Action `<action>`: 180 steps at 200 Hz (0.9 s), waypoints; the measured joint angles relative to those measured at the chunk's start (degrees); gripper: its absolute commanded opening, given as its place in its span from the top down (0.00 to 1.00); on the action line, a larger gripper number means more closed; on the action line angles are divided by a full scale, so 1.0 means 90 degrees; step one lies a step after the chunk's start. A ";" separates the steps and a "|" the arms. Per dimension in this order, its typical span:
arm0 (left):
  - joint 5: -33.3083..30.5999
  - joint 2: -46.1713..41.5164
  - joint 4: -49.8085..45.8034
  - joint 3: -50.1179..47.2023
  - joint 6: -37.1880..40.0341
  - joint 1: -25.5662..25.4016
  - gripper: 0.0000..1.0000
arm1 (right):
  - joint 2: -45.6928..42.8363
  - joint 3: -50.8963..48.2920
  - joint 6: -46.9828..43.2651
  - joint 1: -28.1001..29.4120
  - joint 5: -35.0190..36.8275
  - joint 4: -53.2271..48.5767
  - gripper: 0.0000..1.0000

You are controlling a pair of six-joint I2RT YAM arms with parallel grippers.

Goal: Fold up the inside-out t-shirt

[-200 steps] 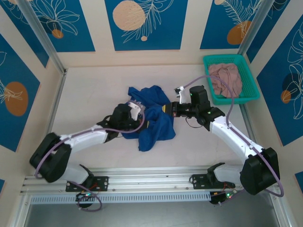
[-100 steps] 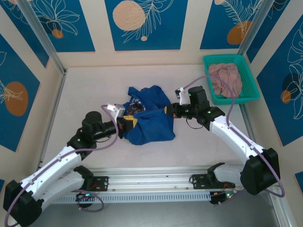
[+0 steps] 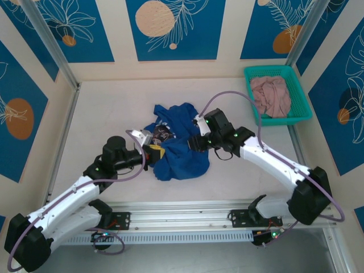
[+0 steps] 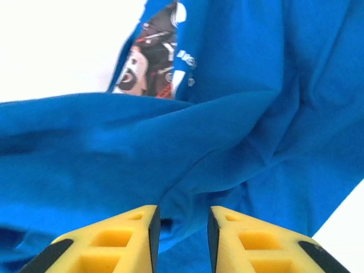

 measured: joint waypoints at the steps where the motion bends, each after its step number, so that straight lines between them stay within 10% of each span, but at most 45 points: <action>1: 0.0000 0.0000 0.0000 0.0000 0.0000 0.0000 1.00 | -0.0051 -0.0022 -0.0022 0.0019 0.0000 0.0015 0.69; 86: 0.0000 0.0000 -0.0044 0.0000 0.0044 0.0002 1.00 | -0.0505 -0.0741 -0.0976 0.0738 -0.0792 0.1035 0.83; 180: 0.0000 0.0034 -0.0119 0.0000 0.0044 0.0002 1.00 | 0.0136 -0.0602 -0.1290 0.0699 -0.1168 0.1270 0.69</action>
